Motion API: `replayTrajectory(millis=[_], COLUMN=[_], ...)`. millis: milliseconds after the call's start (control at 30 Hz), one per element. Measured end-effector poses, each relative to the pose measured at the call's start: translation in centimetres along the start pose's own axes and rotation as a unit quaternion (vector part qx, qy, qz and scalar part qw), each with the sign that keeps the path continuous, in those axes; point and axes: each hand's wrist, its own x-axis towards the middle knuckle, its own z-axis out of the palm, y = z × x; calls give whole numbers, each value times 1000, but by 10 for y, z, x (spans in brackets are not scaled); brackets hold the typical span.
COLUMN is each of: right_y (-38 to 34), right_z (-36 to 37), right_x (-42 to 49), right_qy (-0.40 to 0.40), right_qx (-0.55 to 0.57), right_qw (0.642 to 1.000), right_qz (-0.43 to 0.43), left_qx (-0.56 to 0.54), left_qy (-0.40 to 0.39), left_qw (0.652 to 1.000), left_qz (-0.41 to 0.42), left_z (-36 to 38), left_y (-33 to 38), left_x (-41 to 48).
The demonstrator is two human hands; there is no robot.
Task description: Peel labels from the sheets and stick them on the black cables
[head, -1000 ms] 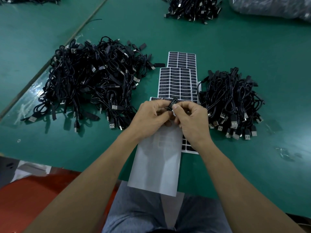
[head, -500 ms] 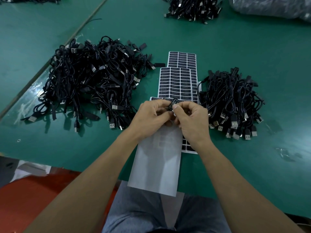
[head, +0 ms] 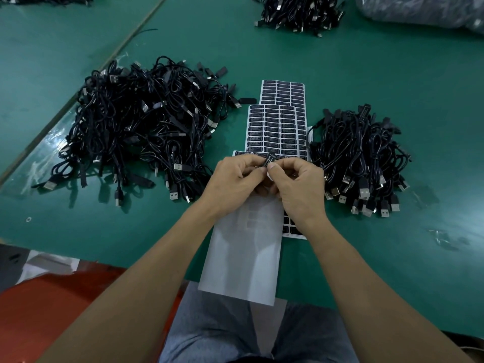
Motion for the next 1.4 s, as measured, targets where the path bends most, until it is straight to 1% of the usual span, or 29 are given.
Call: replayTrajectory(millis=[167, 367, 500, 633, 800, 933, 1067, 1167, 1233, 1300, 1367, 1400], right_y=[-1, -2, 0, 2, 3, 2, 1, 1, 0, 0, 1, 1], right_z=[1, 1, -1, 0, -2, -1, -1, -1, -1, -1, -1, 0], right_x=[-1, -2, -2, -2, 1, 2, 2, 0, -1, -1, -3, -4], right_qy=[7, 20, 16, 27, 2, 1, 3, 0, -5, -8, -9, -13], right_qx=[6, 11, 19, 38, 43, 36, 26, 26, 25, 23, 19, 15], right_qw=[1000, 1000, 1000, 999, 999, 999, 1000, 999, 999, 999, 999, 999], right_qz=[-3, -2, -2, 2, -3, -18, -15, -20, -25, -28, -32, -35], left_qx=[7, 10, -10, -18, -1, 12, 59, 133, 169, 241, 330, 342], left_qy=[8, 0, -9, -8, 2, 2, 9, 26, 23, 20, 30, 42], left_qw=[1000, 1000, 1000, 1000, 1000, 1000, 998, 990, 984, 969, 942, 937], left_qz=[1, -1, -9, -8, 1, 7, 13, 45, 60, 56, 51, 53], left_z=[0, 0, -1, -1, -1, -1, -1, -4, -6, -9, -12, -12], left_y=[-1, 3, 5, 4, 1, 1, -1, 2, 6, 11, 16, 17], left_x=[0, -1, -2, -2, -1, -1, 0, -2, -2, 0, 0, 1])
